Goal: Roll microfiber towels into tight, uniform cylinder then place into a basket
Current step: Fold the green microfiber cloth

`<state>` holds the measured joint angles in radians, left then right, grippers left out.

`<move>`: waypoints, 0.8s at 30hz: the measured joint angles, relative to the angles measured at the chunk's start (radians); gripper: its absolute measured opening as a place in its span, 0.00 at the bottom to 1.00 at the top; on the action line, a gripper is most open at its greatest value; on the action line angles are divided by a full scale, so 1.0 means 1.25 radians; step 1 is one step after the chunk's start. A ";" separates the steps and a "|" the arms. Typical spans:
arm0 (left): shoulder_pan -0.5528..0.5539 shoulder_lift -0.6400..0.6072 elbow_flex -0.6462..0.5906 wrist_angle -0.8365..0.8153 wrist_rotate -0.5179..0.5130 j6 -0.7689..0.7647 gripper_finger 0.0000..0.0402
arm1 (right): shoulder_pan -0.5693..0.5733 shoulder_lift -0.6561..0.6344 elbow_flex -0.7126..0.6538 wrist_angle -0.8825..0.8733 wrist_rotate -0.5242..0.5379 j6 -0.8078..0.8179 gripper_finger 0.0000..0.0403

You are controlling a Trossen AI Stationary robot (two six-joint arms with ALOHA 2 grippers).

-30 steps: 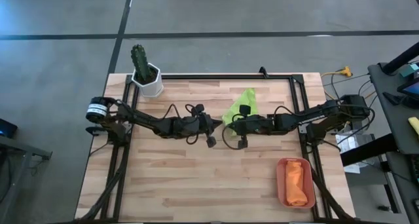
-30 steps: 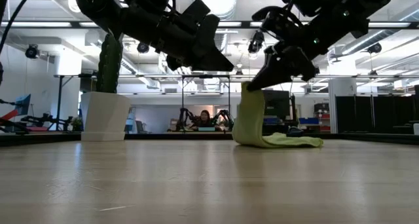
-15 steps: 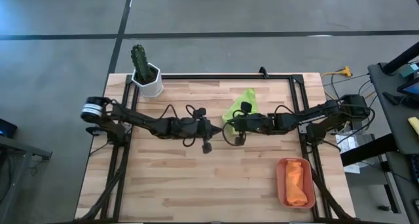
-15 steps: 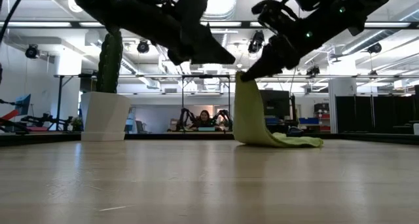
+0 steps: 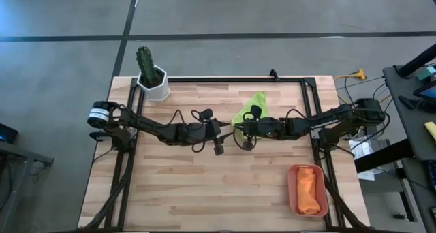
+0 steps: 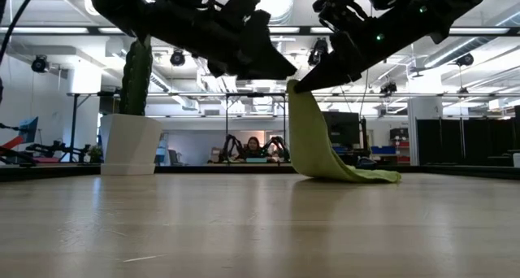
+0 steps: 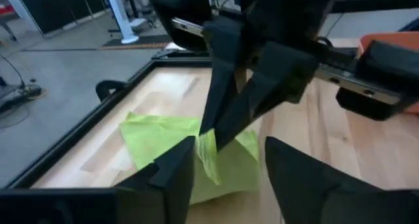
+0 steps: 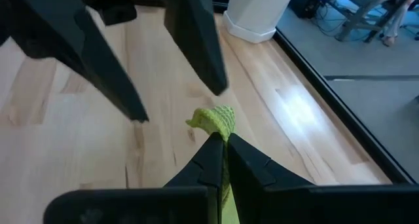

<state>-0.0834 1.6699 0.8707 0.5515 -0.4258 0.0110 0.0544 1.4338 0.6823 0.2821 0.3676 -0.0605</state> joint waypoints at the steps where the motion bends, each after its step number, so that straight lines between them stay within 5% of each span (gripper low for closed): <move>1: 0.000 0.006 0.001 0.000 -0.001 0.008 0.44 | 0.000 0.000 0.000 0.000 0.000 0.000 0.03; 24: -0.002 0.109 0.041 0.055 -0.086 0.122 0.48 | 0.000 0.000 -0.003 -0.014 0.000 -0.025 0.03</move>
<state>-0.0854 1.8062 0.9215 0.6200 -0.5331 0.1638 0.0540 1.4338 0.6787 0.2642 0.3676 -0.0921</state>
